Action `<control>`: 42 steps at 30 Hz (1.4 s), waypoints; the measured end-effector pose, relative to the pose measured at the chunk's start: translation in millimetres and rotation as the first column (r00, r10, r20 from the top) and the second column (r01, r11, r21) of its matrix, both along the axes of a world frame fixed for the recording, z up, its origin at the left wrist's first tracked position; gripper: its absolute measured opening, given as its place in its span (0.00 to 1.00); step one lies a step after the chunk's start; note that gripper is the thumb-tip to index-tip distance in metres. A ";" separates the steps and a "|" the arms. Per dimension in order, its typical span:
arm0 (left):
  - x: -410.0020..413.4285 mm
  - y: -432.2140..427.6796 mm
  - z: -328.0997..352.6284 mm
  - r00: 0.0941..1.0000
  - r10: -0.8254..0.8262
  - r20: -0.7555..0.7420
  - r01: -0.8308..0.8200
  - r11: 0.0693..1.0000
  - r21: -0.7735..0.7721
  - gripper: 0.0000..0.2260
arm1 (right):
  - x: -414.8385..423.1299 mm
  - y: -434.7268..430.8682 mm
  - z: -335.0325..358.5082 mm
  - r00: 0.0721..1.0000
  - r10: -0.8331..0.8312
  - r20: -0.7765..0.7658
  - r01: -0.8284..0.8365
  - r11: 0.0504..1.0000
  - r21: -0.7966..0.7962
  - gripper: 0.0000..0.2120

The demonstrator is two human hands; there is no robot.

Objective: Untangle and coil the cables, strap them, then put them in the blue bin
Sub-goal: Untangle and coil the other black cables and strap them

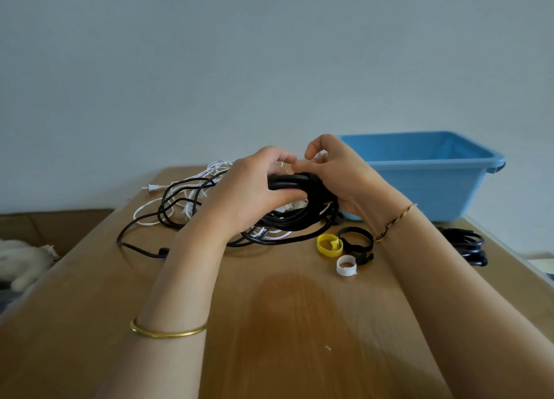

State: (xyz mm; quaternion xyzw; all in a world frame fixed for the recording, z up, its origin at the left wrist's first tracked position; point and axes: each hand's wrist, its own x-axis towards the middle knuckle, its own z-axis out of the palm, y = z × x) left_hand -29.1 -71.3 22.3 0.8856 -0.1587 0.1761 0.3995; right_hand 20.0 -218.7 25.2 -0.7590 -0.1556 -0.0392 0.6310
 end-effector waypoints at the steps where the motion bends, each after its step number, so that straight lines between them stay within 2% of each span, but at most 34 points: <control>1: 0.3 -0.2 -0.8 1.000 -0.001 -0.008 0.001 1.000 -0.009 0.21 | 0.4 0.2 -0.6 1.000 -0.021 0.012 0.021 1.000 -0.013 0.10; 5: 4.2 2.1 -2.9 1.000 0.006 -0.028 -0.009 0.994 -0.108 0.19 | -0.3 3.3 3.0 0.995 -0.083 0.050 0.086 0.994 -0.064 0.04; 8: 5.5 5.4 -2.1 0.998 -0.006 -0.055 -0.006 0.977 -0.215 0.12 | -3.2 1.9 9.2 0.993 -0.053 0.104 0.067 0.989 -0.132 0.10; 10: 6.9 8.4 -4.0 0.994 -0.030 -0.105 -0.003 0.953 -0.302 0.09 | -6.5 -1.3 10.2 0.996 0.043 0.084 -0.037 0.996 -0.078 0.13; 13: 7.5 10.8 -5.9 0.975 -0.080 -0.207 -0.031 0.875 -0.482 0.06 | -10.1 -5.1 9.4 0.984 0.161 0.078 -0.159 0.987 -0.034 0.14; 17: 7.1 10.9 -4.2 0.923 -0.179 -0.341 -0.098 0.747 -0.657 0.03 | -12.7 -3.5 9.7 0.975 0.197 0.105 -0.185 0.976 -0.116 0.12; 19: 6.4 10.7 -2.6 0.901 -0.222 -0.374 -0.102 0.729 -0.677 0.07 | -12.9 -3.9 9.6 0.968 0.211 0.135 -0.190 0.970 -0.154 0.11; 22: 4.4 7.5 0.8 0.861 -0.255 -0.439 -0.109 0.752 -0.650 0.19 | -10.9 -6.4 9.0 0.961 0.217 0.172 -0.185 0.965 -0.184 0.11; 24: 5.0 5.7 1.1 0.834 -0.250 -0.491 -0.146 0.759 -0.634 0.22 | -9.3 -8.5 8.0 0.956 0.209 0.206 -0.162 0.961 -0.224 0.11; 30: 7.5 -0.4 -2.4 0.834 -0.223 -0.505 -0.213 0.713 -0.668 0.12 | -6.9 -10.4 6.5 0.947 0.208 0.243 -0.132 0.946 -0.297 0.11; 39: 10.4 -7.6 -7.0 0.844 -0.223 -0.487 -0.225 0.678 -0.700 0.11 | -4.0 -12.6 5.2 0.946 0.196 0.257 -0.106 0.940 -0.326 0.11; 42: 10.5 -11.9 -7.0 0.847 -0.239 -0.474 -0.213 0.665 -0.716 0.10 | -7.9 -19.0 9.3 0.959 0.202 0.202 -0.130 0.939 -0.319 0.13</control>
